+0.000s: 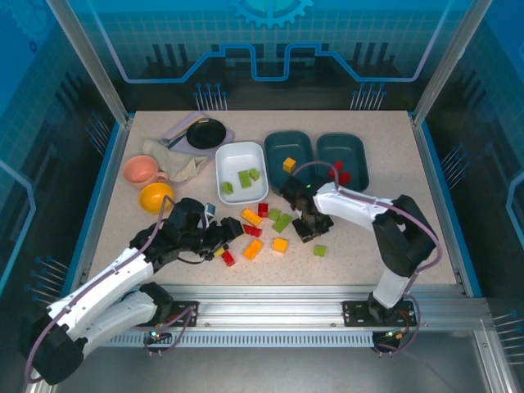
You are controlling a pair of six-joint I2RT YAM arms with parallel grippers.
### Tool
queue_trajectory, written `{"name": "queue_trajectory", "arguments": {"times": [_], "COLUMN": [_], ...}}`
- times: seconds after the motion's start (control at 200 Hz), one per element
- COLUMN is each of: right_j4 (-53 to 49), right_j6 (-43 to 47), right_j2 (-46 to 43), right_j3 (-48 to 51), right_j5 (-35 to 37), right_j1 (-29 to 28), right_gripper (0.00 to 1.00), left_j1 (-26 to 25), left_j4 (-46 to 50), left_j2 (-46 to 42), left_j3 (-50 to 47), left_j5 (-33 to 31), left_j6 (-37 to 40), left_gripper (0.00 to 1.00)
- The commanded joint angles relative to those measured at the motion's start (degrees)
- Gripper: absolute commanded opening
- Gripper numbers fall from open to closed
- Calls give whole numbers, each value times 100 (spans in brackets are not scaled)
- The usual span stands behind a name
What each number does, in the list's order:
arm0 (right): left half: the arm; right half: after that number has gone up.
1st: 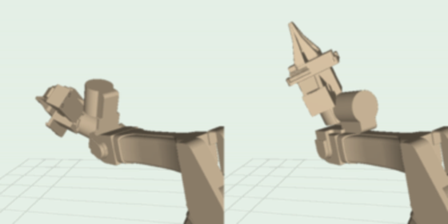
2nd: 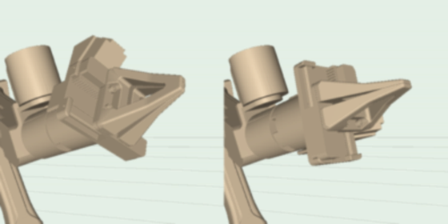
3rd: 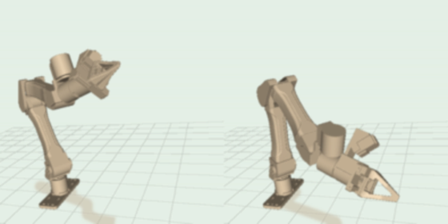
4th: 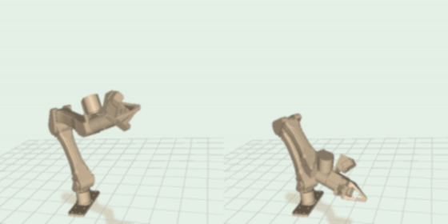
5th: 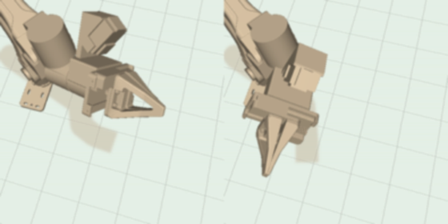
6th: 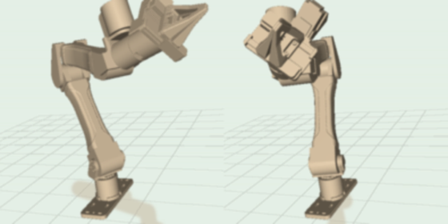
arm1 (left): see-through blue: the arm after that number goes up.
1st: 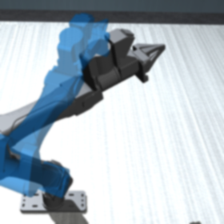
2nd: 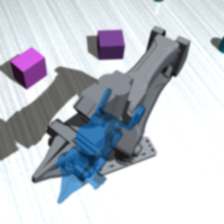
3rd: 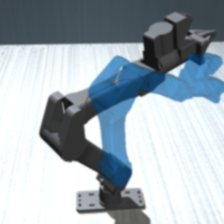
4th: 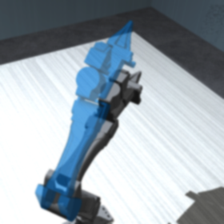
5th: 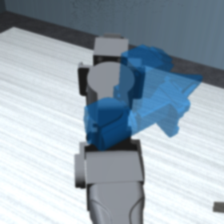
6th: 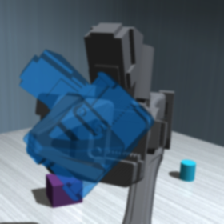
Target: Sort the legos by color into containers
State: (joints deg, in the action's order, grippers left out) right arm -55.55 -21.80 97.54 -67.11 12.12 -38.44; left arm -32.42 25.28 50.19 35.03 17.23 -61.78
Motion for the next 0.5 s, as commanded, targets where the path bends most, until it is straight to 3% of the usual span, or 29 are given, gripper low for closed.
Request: {"name": "queue_trajectory", "arguments": {"times": [0.0,0.125,0.265,0.495], "right_j4": [-5,58,-152,-567], "right_j6": [-168,-70,-30,-361], "right_j2": [-510,-128,1018,2781], "right_j3": [-665,-1565,-2934,-4632], "right_j5": [205,-156,-532,-980], "right_j1": [455,820,1006,1235], "right_gripper": [20,20,19,20], "left_j1": [8,11,39,153], "left_j4": [-159,295,809,878], "left_j2": [309,957,1746,2488], "left_j3": [630,1491,2299,2943], "left_j5": [-276,-634,-1079,-1235], "left_j6": [105,505,722,746], "left_gripper": [81,81,81,81]}}
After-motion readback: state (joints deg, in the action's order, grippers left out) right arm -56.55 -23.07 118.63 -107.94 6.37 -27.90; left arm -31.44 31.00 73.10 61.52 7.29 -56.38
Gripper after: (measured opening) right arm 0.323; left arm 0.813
